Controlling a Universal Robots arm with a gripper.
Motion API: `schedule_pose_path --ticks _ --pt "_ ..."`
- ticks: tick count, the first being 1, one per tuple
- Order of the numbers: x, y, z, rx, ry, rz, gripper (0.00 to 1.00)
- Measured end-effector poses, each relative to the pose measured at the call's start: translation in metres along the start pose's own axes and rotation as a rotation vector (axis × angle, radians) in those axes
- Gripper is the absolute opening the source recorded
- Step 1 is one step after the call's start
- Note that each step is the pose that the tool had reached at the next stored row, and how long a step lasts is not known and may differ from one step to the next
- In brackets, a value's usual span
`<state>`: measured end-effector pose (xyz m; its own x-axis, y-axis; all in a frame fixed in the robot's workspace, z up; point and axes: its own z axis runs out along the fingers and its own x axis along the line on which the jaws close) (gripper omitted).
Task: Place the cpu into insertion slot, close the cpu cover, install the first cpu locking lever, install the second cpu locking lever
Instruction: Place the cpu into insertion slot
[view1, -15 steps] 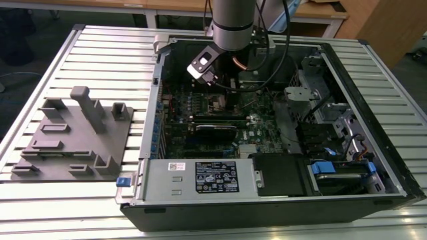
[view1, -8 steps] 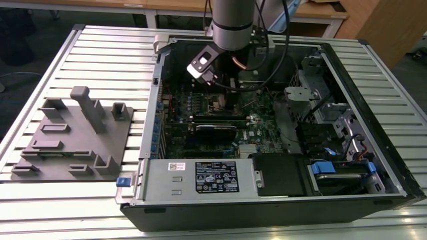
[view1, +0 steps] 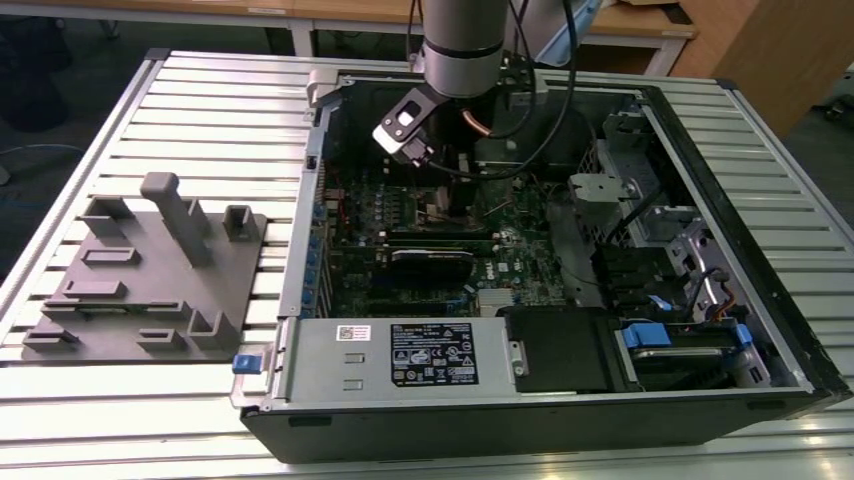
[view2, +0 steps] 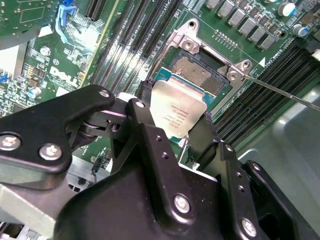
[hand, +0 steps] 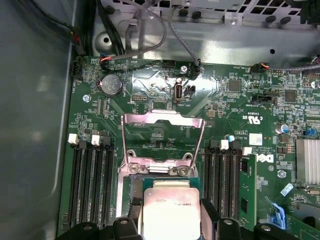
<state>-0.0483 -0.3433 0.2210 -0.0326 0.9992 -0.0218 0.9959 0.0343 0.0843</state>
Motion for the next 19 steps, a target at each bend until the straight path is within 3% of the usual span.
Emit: schedule_pose_path --ticks 19 --pt "0.0045 -0.0033 0.0059 0.0001 -0.0003 0.003 0.54"
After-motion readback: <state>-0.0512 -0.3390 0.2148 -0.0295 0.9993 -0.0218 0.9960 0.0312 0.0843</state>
